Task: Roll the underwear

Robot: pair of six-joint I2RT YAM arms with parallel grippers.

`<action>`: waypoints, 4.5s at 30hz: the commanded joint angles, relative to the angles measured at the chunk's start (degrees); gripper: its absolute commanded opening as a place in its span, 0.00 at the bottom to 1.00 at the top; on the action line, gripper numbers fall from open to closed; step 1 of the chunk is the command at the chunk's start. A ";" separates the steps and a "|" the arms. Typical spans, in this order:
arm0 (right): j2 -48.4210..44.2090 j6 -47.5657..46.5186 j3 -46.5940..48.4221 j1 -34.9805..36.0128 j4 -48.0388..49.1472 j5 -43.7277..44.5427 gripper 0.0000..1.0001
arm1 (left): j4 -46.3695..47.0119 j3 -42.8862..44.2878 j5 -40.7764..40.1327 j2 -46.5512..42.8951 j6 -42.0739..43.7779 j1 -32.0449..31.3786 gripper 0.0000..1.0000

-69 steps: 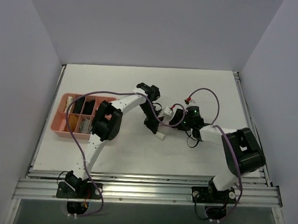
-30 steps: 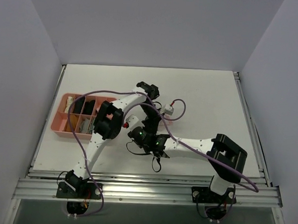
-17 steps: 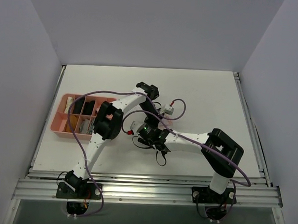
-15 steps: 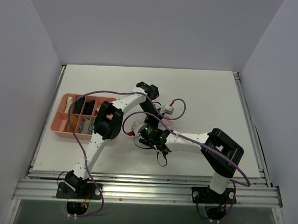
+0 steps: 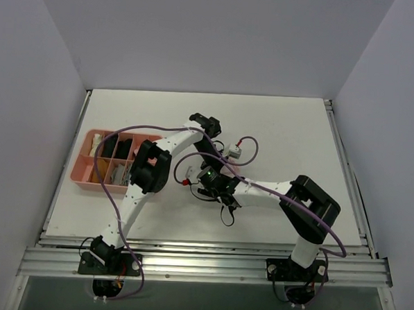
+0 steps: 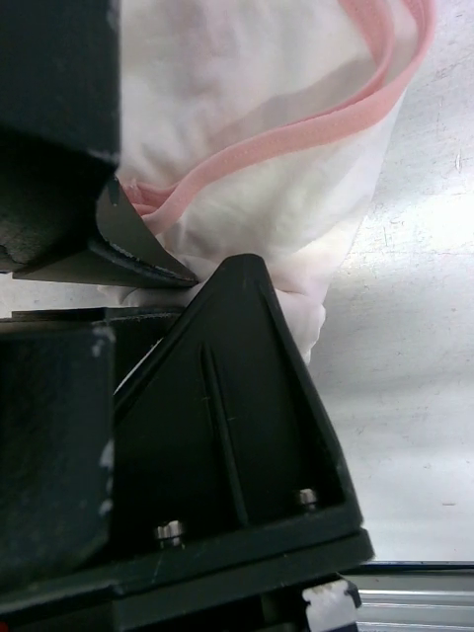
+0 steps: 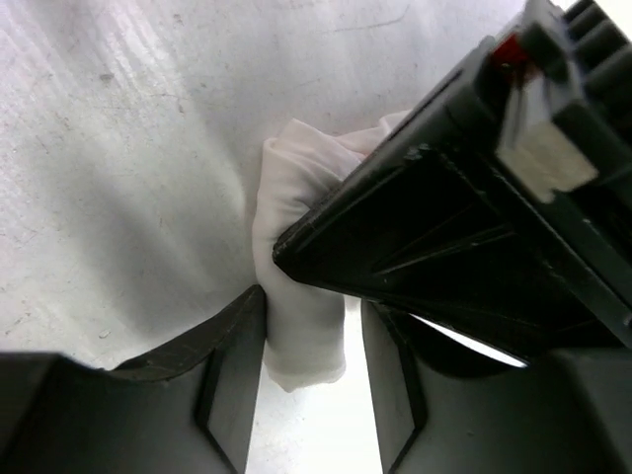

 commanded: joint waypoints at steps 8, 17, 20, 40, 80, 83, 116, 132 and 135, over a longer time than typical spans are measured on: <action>3.17 -1.64 -4.88 -1.77 0.26 -10.56 0.02 | -15.07 -0.80 -9.43 2.84 1.68 0.52 0.11; 5.11 -1.28 -4.79 -4.50 -0.26 -17.89 0.00 | -12.52 -4.22 -1.61 -6.38 3.18 6.49 0.20; 5.37 -1.28 -4.53 -4.94 -0.18 -17.89 0.00 | -10.50 -5.18 -0.29 -8.41 1.07 10.36 0.20; 6.78 -0.58 4.43 -6.61 -8.44 -30.10 0.00 | 11.97 -15.37 4.99 -23.70 -12.98 20.64 0.23; 25.94 26.04 16.30 -28.23 -2.91 -78.18 0.00 | 63.26 -40.09 -2.06 -49.99 -36.14 23.38 0.42; 27.78 28.34 16.56 -29.19 -2.11 -80.10 0.00 | 51.44 -36.66 2.16 -47.10 -30.44 21.97 0.42; 35.79 38.18 18.94 -33.94 -4.04 -83.10 0.01 | 41.26 -38.41 -19.62 -29.34 1.15 0.61 0.47; 27.71 44.24 15.78 -34.21 1.32 -78.71 0.14 | 22.48 -25.94 -18.04 -17.92 6.15 0.08 0.05; 23.14 47.21 13.06 -34.64 4.54 -74.50 0.23 | 17.47 -23.92 -17.16 -16.51 6.51 0.08 0.02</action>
